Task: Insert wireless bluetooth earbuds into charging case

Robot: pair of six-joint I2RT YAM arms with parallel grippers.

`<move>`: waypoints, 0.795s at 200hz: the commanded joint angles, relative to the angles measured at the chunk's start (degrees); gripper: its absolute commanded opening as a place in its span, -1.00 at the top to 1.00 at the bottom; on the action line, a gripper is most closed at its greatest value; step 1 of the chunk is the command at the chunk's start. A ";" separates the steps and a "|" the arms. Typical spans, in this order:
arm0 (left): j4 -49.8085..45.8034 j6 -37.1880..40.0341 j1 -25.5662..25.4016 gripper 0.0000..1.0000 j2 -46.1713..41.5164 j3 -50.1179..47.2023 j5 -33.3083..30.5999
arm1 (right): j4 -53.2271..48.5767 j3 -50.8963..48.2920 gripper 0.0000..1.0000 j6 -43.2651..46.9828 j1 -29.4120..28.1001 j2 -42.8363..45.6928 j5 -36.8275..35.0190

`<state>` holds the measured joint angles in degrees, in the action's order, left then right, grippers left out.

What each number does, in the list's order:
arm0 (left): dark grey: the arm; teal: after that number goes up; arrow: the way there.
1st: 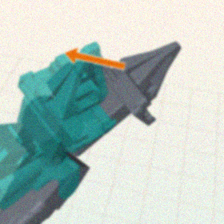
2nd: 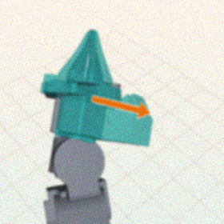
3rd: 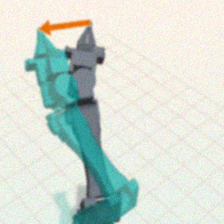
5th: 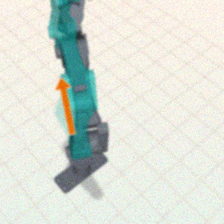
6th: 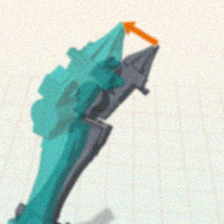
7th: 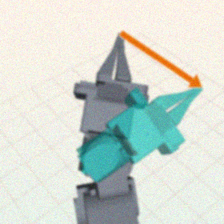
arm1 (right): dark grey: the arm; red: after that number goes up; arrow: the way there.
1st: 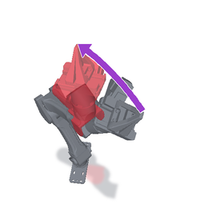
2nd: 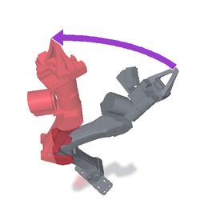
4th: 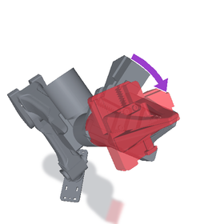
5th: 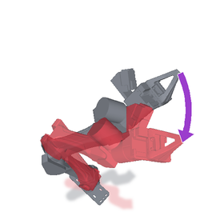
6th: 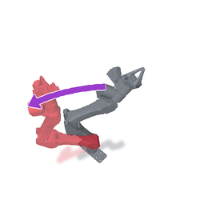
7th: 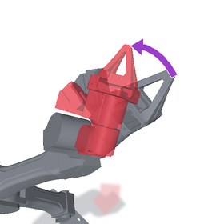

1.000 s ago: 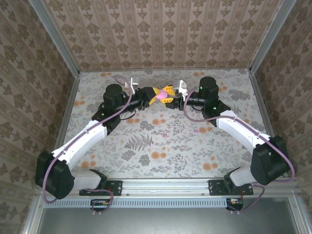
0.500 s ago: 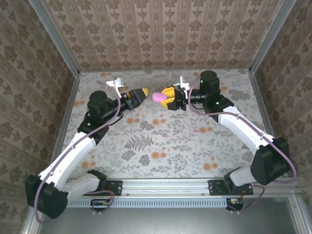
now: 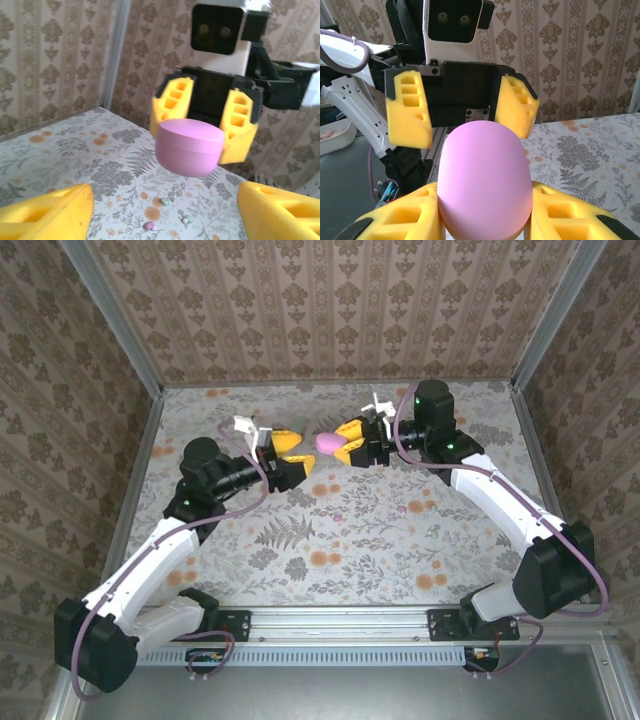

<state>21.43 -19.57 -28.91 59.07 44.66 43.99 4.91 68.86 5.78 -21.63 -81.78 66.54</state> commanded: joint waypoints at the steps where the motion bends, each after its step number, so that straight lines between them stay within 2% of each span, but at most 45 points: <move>1: 3.00 2.71 -0.94 -0.51 1.29 0.76 6.99 | 1.06 1.37 0.36 -0.23 -0.13 -0.58 2.18; 46: 3.61 5.95 -2.45 -0.37 3.15 1.48 8.22 | 0.28 1.45 0.36 2.87 -0.56 -0.73 2.69; 100: 2.85 17.66 -3.44 -0.27 2.81 0.29 6.59 | -5.35 1.30 0.36 10.56 -1.18 -0.36 3.76; 159: 4.14 16.30 -3.53 -0.10 3.43 0.86 6.16 | -6.56 1.28 0.36 12.70 -1.25 -0.22 3.90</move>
<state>22.76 -4.23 -32.18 62.30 44.69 49.69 -0.12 68.86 16.29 -22.57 -81.89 68.88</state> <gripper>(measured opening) 0.553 0.366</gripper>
